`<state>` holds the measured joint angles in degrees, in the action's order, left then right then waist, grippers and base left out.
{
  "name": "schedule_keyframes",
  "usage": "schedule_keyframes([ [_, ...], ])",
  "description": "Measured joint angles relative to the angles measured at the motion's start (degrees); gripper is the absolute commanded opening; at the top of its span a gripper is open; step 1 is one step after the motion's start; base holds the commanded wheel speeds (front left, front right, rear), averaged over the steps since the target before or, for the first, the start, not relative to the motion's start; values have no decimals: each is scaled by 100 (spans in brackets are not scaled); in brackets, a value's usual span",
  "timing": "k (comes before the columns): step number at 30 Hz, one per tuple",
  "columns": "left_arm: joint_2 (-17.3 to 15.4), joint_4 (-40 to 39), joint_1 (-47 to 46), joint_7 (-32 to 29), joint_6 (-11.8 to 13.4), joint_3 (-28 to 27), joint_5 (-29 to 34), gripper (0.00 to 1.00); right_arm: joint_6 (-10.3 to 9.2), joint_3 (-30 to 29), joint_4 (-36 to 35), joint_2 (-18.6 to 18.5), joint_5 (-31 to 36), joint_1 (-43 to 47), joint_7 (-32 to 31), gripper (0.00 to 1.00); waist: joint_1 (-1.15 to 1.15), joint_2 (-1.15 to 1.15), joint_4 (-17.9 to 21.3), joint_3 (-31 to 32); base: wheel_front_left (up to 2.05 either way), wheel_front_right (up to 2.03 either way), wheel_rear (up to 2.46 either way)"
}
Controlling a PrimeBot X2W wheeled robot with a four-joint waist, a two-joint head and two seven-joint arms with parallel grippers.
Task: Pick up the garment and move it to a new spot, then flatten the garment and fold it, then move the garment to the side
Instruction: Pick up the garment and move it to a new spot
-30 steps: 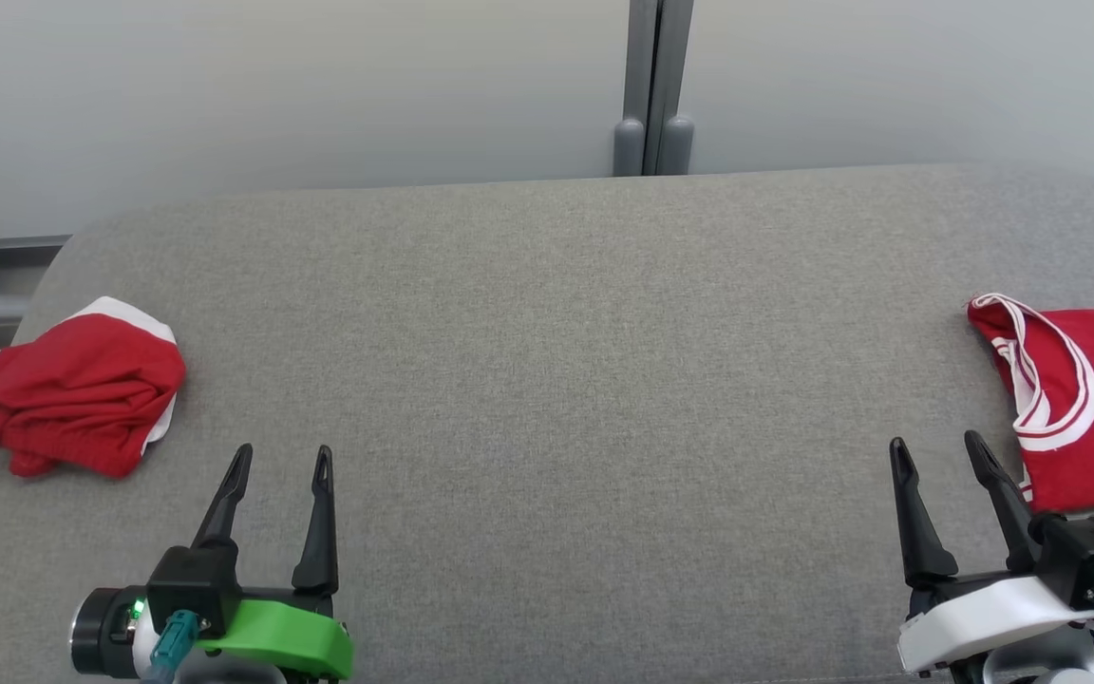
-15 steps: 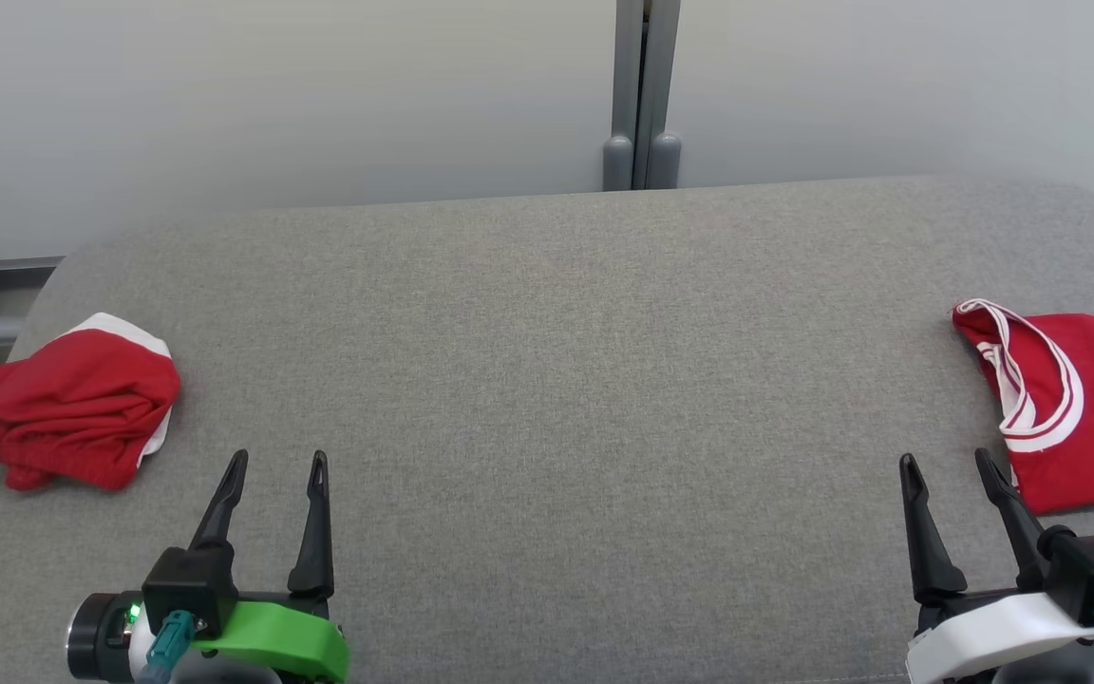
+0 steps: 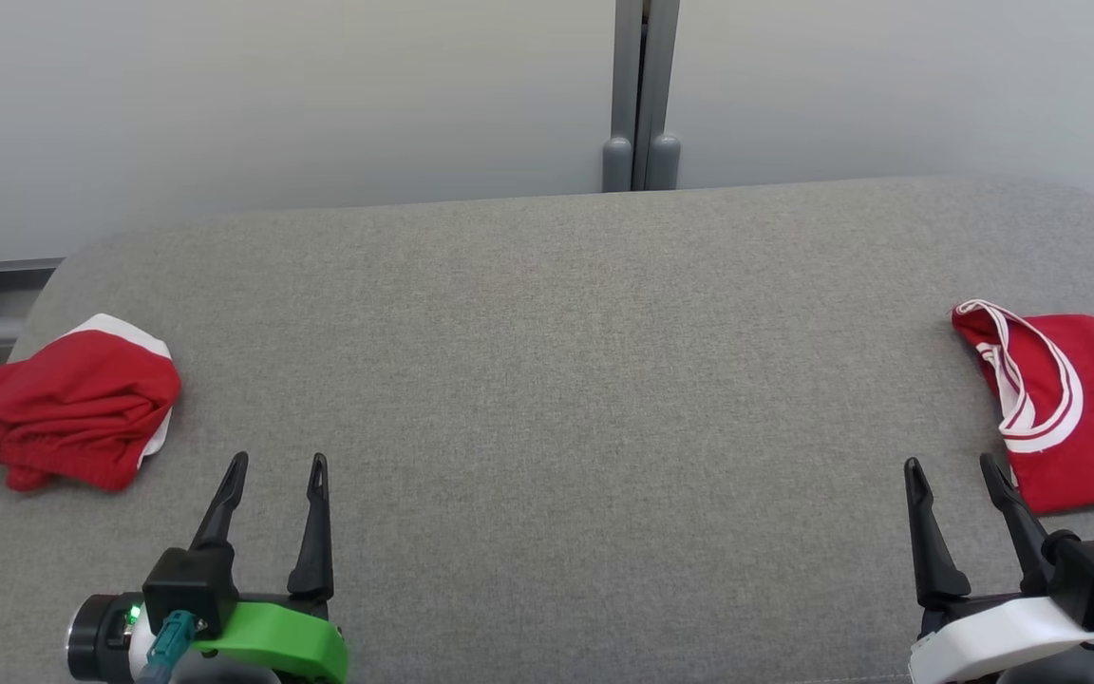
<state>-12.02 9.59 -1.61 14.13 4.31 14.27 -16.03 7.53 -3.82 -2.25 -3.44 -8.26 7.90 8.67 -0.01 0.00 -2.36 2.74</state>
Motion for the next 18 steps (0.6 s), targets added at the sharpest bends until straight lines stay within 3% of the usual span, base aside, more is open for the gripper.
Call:
schedule_keyframes([
  [9,10,2,-35,3,25,60,-9,100,0,-66,-52,16,34,40,-3,100,0,0,-173,23,0,0,0],
  [18,-10,-22,-133,30,94,22,-10,100,0,120,-165,40,20,119,-3,100,0,0,-864,60,0,0,0],
])
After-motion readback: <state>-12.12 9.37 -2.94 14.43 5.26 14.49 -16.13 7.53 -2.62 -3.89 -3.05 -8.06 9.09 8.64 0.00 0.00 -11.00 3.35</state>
